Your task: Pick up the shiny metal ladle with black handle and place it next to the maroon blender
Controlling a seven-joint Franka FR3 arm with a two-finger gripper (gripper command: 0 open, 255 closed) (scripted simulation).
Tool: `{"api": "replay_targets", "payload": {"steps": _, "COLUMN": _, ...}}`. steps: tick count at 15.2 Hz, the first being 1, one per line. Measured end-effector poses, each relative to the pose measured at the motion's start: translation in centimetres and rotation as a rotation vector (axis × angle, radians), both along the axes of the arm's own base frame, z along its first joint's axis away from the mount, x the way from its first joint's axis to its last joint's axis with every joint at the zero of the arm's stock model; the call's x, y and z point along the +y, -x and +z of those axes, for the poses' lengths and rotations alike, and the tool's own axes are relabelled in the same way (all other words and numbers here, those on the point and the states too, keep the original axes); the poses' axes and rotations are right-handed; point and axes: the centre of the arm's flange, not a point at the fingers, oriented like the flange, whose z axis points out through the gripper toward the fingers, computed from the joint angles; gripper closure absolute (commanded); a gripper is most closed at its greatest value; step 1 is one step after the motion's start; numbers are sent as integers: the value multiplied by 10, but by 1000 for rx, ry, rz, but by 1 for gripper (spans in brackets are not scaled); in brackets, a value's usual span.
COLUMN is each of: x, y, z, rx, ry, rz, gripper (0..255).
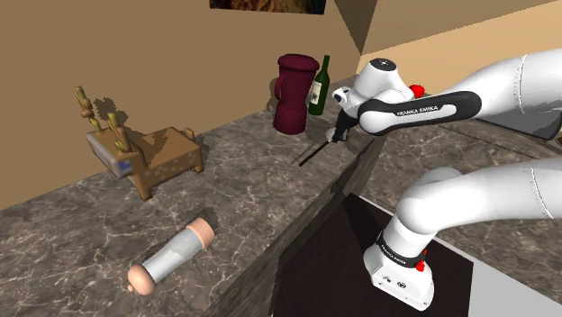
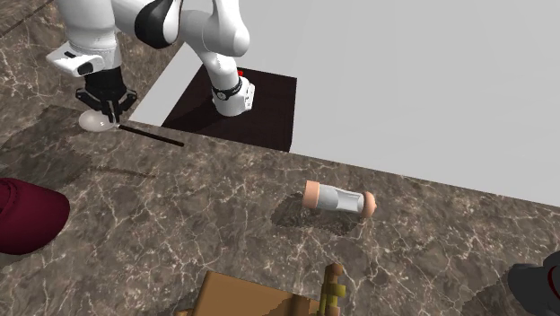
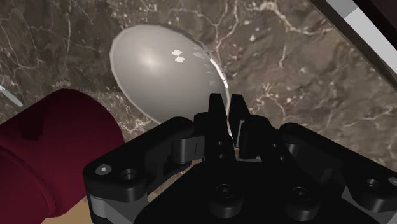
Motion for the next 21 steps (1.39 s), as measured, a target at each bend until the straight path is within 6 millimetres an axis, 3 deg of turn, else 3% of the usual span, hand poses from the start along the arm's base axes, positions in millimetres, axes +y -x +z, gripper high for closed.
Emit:
{"api": "replay_targets", "payload": {"steps": 12, "x": 0, "y": 1, "z": -64, "rx": 1, "ry": 0, "rz": 0, "gripper": 255}}
{"api": "replay_targets", "payload": {"steps": 18, "x": 0, "y": 1, "z": -68, "rx": 0, "ry": 0, "rz": 0, "gripper": 255}}
{"api": "replay_targets", "payload": {"steps": 19, "x": 0, "y": 1, "z": -68, "rx": 0, "ry": 0, "rz": 0, "gripper": 0}}
{"api": "replay_targets", "payload": {"steps": 21, "x": 0, "y": 1, "z": -68, "rx": -1, "ry": 0, "rz": 0, "gripper": 0}}
